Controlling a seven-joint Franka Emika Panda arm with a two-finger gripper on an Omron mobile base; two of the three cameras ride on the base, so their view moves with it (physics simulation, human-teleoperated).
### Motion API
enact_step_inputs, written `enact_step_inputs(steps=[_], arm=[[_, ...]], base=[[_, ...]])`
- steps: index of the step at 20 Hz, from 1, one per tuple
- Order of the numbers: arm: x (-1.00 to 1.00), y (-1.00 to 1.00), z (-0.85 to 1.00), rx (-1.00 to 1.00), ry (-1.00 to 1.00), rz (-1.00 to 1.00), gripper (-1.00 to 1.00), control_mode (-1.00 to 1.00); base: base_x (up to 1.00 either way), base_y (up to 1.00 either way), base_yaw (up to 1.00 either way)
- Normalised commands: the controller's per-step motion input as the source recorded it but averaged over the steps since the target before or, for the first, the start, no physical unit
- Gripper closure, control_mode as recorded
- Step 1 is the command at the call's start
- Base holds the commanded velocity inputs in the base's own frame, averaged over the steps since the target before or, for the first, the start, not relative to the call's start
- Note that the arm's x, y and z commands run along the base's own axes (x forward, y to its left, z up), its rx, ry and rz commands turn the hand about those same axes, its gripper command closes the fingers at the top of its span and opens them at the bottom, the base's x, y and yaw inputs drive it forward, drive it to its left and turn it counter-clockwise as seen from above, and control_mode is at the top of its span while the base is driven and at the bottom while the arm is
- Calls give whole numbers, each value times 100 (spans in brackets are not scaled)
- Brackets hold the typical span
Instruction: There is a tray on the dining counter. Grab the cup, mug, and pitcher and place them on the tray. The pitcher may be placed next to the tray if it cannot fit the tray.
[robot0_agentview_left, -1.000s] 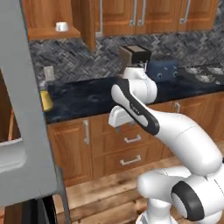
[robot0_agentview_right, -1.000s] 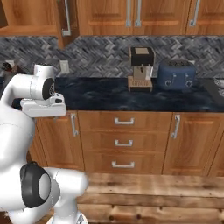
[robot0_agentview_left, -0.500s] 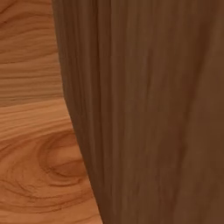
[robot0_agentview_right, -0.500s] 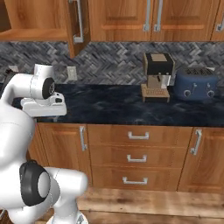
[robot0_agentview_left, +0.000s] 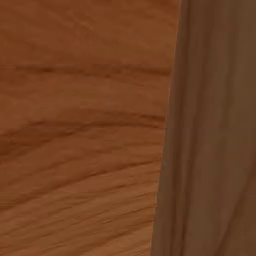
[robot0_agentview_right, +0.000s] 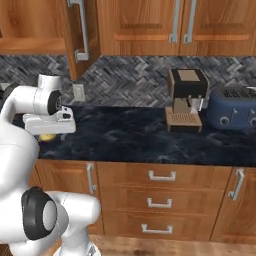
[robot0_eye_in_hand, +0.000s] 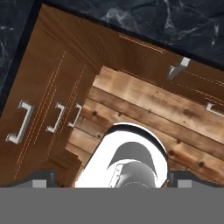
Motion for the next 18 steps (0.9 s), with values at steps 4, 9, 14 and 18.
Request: enact_step_inputs(steps=[4,9,14,18], arm=[[0,0,0,0,0,0,-100,100],[0,0,0,0,0,0,-100,100],[0,0,0,0,0,0,-100,100],[11,50,10,0,3,-5,-100,-100]], base=[[72,29,0],[65,39,-2],[51,50,-5],[0,0,0]])
